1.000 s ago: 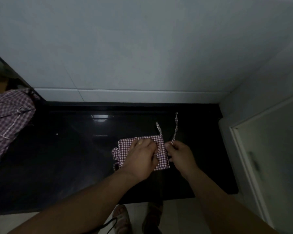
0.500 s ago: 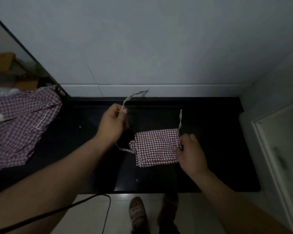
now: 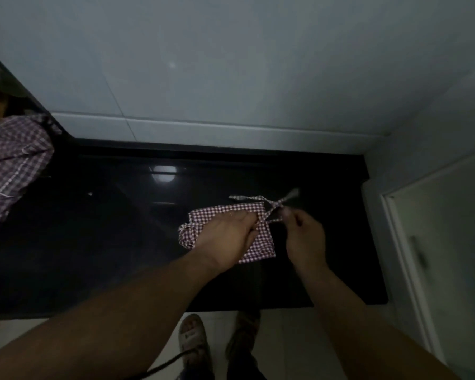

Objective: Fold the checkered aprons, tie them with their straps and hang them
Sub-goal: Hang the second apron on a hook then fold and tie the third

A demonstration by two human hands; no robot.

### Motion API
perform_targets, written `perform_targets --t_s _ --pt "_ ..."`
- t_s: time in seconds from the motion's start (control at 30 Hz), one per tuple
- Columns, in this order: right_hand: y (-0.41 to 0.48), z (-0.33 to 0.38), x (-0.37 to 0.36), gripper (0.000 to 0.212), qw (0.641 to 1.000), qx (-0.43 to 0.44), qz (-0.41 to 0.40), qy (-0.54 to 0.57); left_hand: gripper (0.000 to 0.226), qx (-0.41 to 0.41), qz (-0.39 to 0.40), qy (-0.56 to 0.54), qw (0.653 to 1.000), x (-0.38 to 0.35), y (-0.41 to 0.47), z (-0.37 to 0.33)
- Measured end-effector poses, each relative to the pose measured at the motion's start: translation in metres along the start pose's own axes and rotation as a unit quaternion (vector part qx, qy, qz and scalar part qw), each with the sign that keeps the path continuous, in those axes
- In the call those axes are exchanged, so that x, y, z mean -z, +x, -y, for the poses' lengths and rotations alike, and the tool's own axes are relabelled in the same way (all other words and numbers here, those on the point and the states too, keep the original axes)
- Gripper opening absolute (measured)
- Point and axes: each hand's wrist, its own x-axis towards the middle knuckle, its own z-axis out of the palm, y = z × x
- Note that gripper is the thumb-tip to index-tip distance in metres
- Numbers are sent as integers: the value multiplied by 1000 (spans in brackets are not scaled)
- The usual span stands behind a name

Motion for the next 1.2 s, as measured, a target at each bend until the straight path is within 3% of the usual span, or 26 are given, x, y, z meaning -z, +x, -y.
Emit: perform_targets --t_s 0.2,0.37,0.47,0.53,0.6,0.67,0.8,0.93,1.1,1.2 --pt "-19 36 -24 19 994 68 81 3 16 56 -18 -73 996 0 1 -3" --pt "-17 31 -23 20 995 85 37 -35 20 87 -7 -144 986 7 0 -1" --pt "-21 37 -27 19 986 119 95 -73 23 195 -40 -284 938 14 2 -2" --pt "-22 33 -35 25 979 94 134 -122 29 246 -100 -337 903 26 0 -7" --pt "-18 31 -41 28 978 42 163 -122 31 177 -117 -263 941 39 4 -12" --pt "-17 31 -41 25 979 -7 199 -52 36 81 -51 -189 977 49 16 -16" --pt "-27 37 -32 27 954 -110 267 82 40 112 166 -260 945 46 41 -17" --pt "-32 30 -34 20 944 -57 316 77 37 130 153 -295 934 34 39 -9" --pt "-30 37 -48 21 964 -53 261 18 50 18 204 -143 968 51 43 -7" --pt "-32 38 -55 27 963 -56 263 5 63 -43 207 42 976 79 31 3"
